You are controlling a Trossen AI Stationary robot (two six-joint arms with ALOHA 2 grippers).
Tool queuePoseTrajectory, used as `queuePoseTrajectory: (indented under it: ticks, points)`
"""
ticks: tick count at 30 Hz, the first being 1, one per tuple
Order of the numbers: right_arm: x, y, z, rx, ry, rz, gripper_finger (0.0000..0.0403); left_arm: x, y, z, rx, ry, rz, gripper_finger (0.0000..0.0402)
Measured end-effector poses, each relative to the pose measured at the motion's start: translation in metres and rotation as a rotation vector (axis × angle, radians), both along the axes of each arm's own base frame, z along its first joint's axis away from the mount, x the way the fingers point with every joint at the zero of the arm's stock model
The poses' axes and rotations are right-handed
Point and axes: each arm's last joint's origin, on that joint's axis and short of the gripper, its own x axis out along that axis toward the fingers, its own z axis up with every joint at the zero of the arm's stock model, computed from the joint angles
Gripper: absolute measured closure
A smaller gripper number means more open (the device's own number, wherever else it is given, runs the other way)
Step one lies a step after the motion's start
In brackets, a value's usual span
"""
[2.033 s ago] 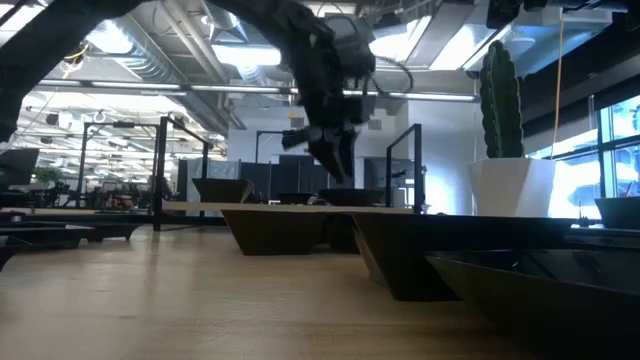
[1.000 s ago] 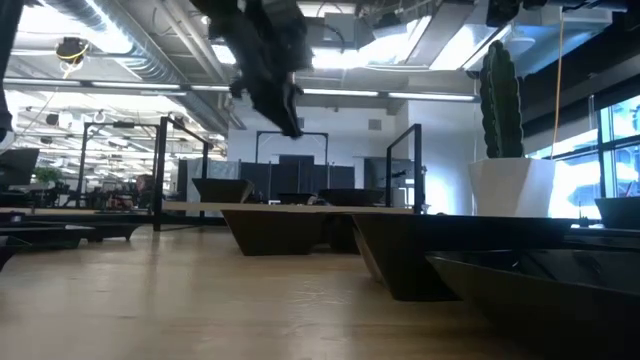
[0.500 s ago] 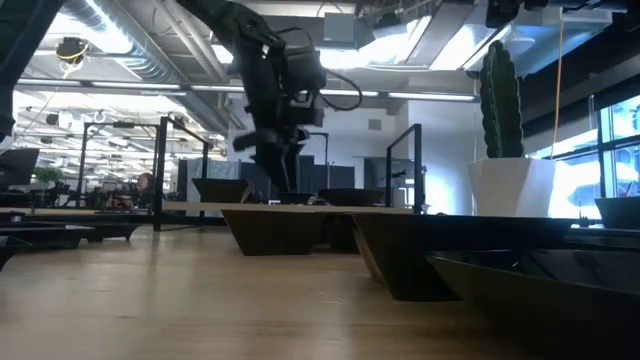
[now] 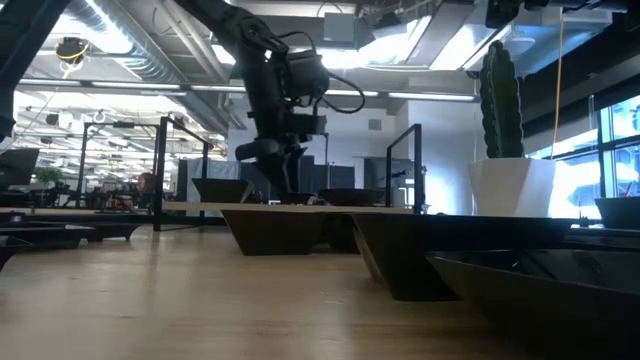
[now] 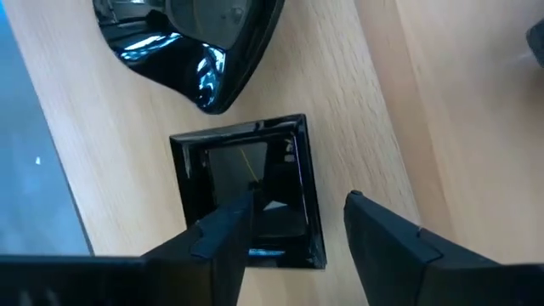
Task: Pick & Place Mini shaped plates
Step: Stack the leaf-shaped plate on top of the leaf-shaped plate on the shelf
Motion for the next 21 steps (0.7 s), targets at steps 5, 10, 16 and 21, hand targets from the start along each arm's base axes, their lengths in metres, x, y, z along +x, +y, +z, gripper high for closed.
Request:
queuePoseTrajectory:
  ticks: [5,10,16,21]
  points:
    - [0.0,0.0,0.001,0.009,-0.005,0.002,0.0389,0.003,0.003,-0.012,0.012,0.031,0.005,0.0227]
    - [0.0,0.0,0.001,0.013,-0.007,0.003,0.0389,0.007,0.005,-0.014,0.037,0.022,0.012,0.0229]
    - [0.0,0.0,0.001,0.012,-0.007,0.003,0.0389,0.006,0.01,-0.01,0.036,0.021,0.025,0.0239]
    - [0.0,0.0,0.001,0.012,-0.007,0.003,0.0389,0.003,0.015,-0.011,0.017,0.026,0.034,0.0289]
